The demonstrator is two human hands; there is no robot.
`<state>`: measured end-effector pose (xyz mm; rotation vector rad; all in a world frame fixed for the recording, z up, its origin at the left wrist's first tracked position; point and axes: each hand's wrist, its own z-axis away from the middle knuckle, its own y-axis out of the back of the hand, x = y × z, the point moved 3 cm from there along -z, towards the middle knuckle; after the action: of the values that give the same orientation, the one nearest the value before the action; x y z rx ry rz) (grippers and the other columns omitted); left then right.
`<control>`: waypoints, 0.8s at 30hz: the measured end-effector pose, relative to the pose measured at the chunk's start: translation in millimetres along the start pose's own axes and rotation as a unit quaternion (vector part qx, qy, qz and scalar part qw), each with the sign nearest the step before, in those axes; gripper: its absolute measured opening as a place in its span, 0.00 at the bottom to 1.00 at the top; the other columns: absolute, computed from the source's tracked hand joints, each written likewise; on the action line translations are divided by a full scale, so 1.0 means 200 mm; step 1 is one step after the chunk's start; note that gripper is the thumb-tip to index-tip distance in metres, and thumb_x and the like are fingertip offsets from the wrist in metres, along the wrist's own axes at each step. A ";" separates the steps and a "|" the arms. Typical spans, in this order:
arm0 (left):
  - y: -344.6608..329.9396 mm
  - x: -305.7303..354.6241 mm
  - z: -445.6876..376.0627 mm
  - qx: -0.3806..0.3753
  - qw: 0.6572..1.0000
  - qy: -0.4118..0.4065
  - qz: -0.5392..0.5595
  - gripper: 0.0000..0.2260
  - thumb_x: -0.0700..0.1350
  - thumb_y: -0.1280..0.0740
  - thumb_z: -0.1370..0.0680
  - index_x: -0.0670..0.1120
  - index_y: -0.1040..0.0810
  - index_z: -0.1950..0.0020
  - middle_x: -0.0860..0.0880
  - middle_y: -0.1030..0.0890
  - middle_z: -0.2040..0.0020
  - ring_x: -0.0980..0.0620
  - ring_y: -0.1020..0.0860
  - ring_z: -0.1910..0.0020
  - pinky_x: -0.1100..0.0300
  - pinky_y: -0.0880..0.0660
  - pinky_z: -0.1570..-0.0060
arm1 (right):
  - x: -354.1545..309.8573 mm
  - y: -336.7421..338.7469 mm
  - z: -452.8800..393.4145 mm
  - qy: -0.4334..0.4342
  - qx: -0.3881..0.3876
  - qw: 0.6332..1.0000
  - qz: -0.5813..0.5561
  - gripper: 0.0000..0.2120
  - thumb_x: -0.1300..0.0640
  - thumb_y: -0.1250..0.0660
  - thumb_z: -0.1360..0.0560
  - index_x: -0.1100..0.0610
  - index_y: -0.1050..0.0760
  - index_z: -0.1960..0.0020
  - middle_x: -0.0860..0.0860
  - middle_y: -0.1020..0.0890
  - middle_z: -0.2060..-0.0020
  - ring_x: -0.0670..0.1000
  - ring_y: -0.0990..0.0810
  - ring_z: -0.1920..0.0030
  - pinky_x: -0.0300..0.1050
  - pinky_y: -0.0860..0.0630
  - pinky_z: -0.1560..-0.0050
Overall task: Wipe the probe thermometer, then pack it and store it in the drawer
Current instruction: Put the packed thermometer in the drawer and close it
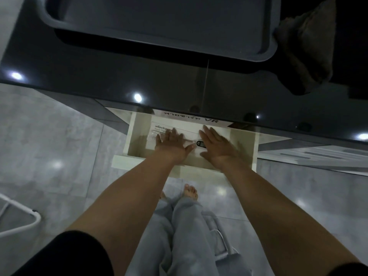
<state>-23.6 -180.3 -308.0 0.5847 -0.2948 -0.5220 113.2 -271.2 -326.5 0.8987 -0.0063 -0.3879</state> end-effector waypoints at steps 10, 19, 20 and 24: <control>0.03 0.03 0.08 0.013 1.000 0.014 0.002 0.33 0.66 0.57 0.20 0.50 0.55 0.19 0.47 0.60 0.19 0.44 0.59 0.21 0.41 0.59 0.24 | -0.02 0.06 0.07 -0.034 -0.008 0.999 -0.039 0.35 0.37 0.51 0.18 0.52 0.61 0.20 0.48 0.60 0.20 0.49 0.62 0.21 0.50 0.59 0.22; 0.11 0.03 0.43 0.060 0.997 0.029 0.024 0.33 0.65 0.59 0.19 0.49 0.53 0.19 0.46 0.57 0.19 0.45 0.59 0.20 0.41 0.61 0.25 | -0.14 0.21 0.39 -0.043 0.035 0.998 -0.043 0.34 0.38 0.55 0.18 0.55 0.56 0.19 0.52 0.54 0.19 0.51 0.57 0.20 0.47 0.57 0.22; 0.10 0.02 0.48 0.064 0.997 0.038 0.034 0.33 0.64 0.60 0.19 0.48 0.54 0.19 0.46 0.58 0.19 0.45 0.60 0.21 0.41 0.62 0.25 | -0.16 0.22 0.44 -0.040 0.041 0.997 -0.049 0.33 0.38 0.55 0.17 0.56 0.55 0.19 0.52 0.53 0.19 0.51 0.56 0.20 0.48 0.56 0.22; 0.05 -0.03 0.66 0.131 0.971 0.110 0.167 0.32 0.63 0.58 0.18 0.47 0.56 0.19 0.43 0.59 0.19 0.43 0.60 0.21 0.42 0.61 0.25 | -0.24 0.25 0.64 -0.027 0.095 0.993 -0.067 0.31 0.41 0.51 0.17 0.57 0.48 0.20 0.54 0.46 0.20 0.53 0.50 0.20 0.49 0.51 0.22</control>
<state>-77.7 -229.0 -196.3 0.8236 -0.2455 -0.0897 64.4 -323.8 -200.4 1.0794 -0.0331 -0.5425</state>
